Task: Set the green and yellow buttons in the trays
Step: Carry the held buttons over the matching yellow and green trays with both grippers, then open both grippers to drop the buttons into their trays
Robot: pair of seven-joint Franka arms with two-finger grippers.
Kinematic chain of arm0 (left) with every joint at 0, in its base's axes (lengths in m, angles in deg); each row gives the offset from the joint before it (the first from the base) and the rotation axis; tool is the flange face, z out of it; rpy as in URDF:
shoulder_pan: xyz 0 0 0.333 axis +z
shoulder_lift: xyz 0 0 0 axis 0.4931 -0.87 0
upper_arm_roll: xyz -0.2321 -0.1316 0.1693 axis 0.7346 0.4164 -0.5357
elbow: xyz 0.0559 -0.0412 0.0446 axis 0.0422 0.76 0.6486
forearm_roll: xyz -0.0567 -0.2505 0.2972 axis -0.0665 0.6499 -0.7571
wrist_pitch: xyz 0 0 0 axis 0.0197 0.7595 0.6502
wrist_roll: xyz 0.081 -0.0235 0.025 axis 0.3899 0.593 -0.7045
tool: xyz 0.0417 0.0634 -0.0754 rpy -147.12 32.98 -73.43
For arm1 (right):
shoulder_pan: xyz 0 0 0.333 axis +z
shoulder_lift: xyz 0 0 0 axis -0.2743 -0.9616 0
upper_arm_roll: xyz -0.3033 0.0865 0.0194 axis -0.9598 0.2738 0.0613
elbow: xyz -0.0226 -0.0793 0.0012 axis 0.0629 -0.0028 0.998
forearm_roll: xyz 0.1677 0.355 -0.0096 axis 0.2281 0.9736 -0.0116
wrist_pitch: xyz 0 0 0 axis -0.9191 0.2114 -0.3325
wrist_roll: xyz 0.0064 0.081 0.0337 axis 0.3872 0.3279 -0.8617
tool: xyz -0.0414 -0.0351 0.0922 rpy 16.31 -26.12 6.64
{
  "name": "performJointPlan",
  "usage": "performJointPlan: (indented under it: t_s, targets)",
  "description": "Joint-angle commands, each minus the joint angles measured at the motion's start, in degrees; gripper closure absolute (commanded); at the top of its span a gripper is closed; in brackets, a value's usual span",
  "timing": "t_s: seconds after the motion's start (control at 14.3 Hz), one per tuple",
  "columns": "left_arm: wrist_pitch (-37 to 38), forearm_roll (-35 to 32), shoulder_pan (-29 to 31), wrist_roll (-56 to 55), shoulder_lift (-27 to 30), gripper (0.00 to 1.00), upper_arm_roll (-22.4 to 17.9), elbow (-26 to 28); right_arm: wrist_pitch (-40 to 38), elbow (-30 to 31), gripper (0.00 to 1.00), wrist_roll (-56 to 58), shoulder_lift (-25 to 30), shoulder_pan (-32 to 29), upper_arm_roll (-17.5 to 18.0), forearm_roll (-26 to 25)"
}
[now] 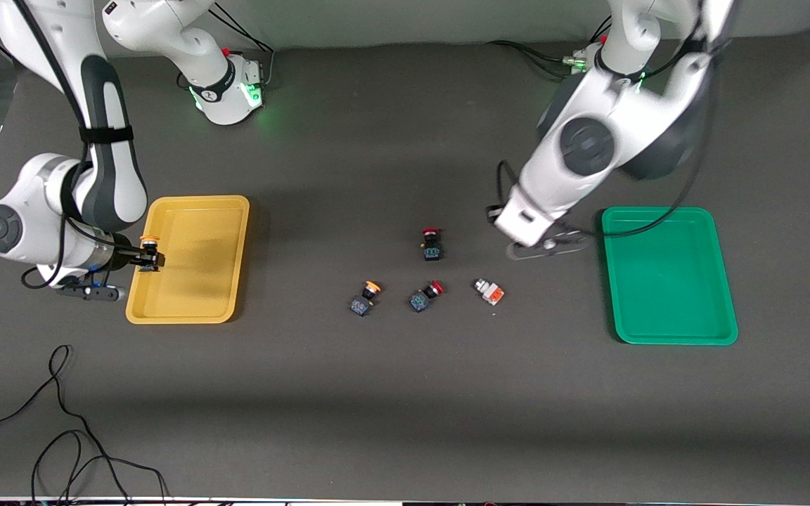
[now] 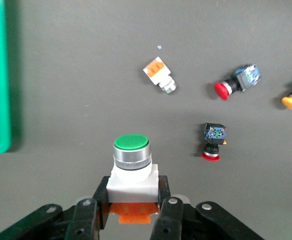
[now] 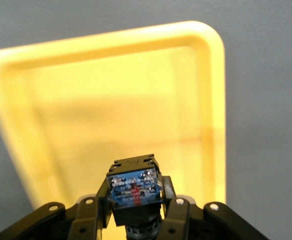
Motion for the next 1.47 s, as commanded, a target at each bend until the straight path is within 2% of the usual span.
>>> performJointPlan:
  t_s: [0.0, 0.14, 0.28, 0.35, 0.49, 0.63, 0.77, 0.98, 1.12, 1.19, 1.26, 1.33, 1.4]
  targets:
    - [3.30, 0.05, 6.44, 5.68, 1.61, 0.68, 0.05, -0.74, 6.19, 3.83, 1.00, 10.96, -3.74, -1.58, -0.29, 7.93]
    - [7.61, -1.43, 13.72, 14.80, 2.76, 0.68, 0.05, -0.83, 6.37, 3.83, 1.00, 17.73, -7.16, -2.03, -0.11, 16.44]
    - [7.45, -4.50, 20.32, 23.07, 2.33, 0.68, 0.05, -0.56, 6.37, 3.74, 0.17, 21.09, -10.26, -1.42, -0.02, 23.75]
    - [6.40, -5.91, 23.75, 27.90, 1.28, 0.68, 0.05, -0.39, 6.11, 3.22, 0.00, 21.19, -10.09, -1.33, -0.02, 24.04]
    - [3.33, -6.80, 29.46, 36.17, -1.18, 0.68, 0.05, -0.04, 5.67, 2.43, 0.00, 20.05, -8.60, -0.11, -0.20, 24.04]
    - [-1.06, -7.15, 31.77, 38.23, -3.99, 0.67, 0.05, 1.19, 2.18, 0.07, 0.00, 16.30, -7.98, 3.32, -0.64, 23.95]
    - [-6.94, -7.77, 31.87, 38.23, -7.41, 0.67, 0.05, 3.73, -4.67, -5.63, 0.00, 5.52, -7.98, 7.18, -0.82, 22.64]
    - [-20.54, -7.95, 30.99, 37.18, -13.12, 0.67, 0.05, 10.14, -13.20, -16.43, 0.00, -14.34, -8.41, 12.98, -0.38, 19.30]
    - [-27.33, -8.03, 30.72, 37.17, -16.91, 0.67, 0.05, 12.35, -15.33, -22.07, 0.00, -26.21, -9.82, 16.93, 0.93, 19.38]
    - [-28.49, -8.03, 30.64, 37.09, -18.32, 0.65, 0.05, 12.36, -15.34, -24.44, 0.00, -31.49, -10.87, 18.17, 2.77, 19.47]
    - [-28.59, -8.12, 30.72, 37.35, -18.68, 0.54, 0.05, 12.36, -15.34, -27.25, 0.00, -35.98, -12.36, 18.36, 5.05, 19.73]
    - [-27.72, -8.03, 30.72, 37.96, -18.42, 0.23, 0.05, 11.92, -15.25, -29.89, 0.00, -39.68, -13.85, 18.36, 6.81, 19.73]
    - [-26.75, -8.03, 30.72, 38.05, -17.81, 0.01, 0.05, 11.48, -14.99, -31.74, 0.00, -41.98, -15.35, 18.45, 8.31, 19.73]
